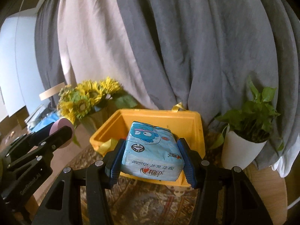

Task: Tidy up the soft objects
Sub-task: 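Lift the sponge and tissue pack and carry both over the crate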

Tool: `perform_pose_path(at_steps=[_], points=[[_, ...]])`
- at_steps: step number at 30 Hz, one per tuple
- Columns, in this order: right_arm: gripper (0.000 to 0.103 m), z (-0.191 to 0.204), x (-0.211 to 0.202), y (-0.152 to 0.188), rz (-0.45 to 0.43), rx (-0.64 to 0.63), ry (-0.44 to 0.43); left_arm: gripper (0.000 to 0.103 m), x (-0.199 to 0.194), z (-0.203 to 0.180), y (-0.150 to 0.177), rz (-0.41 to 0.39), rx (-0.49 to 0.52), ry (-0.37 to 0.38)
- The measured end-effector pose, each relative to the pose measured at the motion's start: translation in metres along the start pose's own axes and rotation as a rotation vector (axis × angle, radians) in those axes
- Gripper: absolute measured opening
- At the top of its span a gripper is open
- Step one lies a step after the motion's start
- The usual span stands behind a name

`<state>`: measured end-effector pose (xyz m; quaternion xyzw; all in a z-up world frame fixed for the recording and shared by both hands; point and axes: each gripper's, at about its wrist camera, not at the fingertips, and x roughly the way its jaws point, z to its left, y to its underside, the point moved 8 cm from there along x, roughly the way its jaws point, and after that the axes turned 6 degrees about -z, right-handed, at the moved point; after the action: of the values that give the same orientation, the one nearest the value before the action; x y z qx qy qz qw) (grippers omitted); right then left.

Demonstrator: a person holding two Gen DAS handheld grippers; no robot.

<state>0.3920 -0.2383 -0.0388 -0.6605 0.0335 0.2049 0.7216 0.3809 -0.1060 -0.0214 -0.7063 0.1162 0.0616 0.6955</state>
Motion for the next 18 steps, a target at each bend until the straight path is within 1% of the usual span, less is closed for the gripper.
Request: perform_pose_path(at_steps=[6,13,18], points=[[0.057,0.006,0.009,-0.013,-0.025,0.025,0.062,0.039,0.019,0.012,-0.015,-0.007,0.020,0.059],[0.057,0.005,0.024,-0.023,-0.025,0.037,0.107,0.039,0.044,0.019,-0.022,0.001,0.025,0.095],[0.057,-0.002,0.044,-0.028,-0.009,0.029,0.132,0.039,0.063,0.019,-0.024,0.019,0.027,0.117]])
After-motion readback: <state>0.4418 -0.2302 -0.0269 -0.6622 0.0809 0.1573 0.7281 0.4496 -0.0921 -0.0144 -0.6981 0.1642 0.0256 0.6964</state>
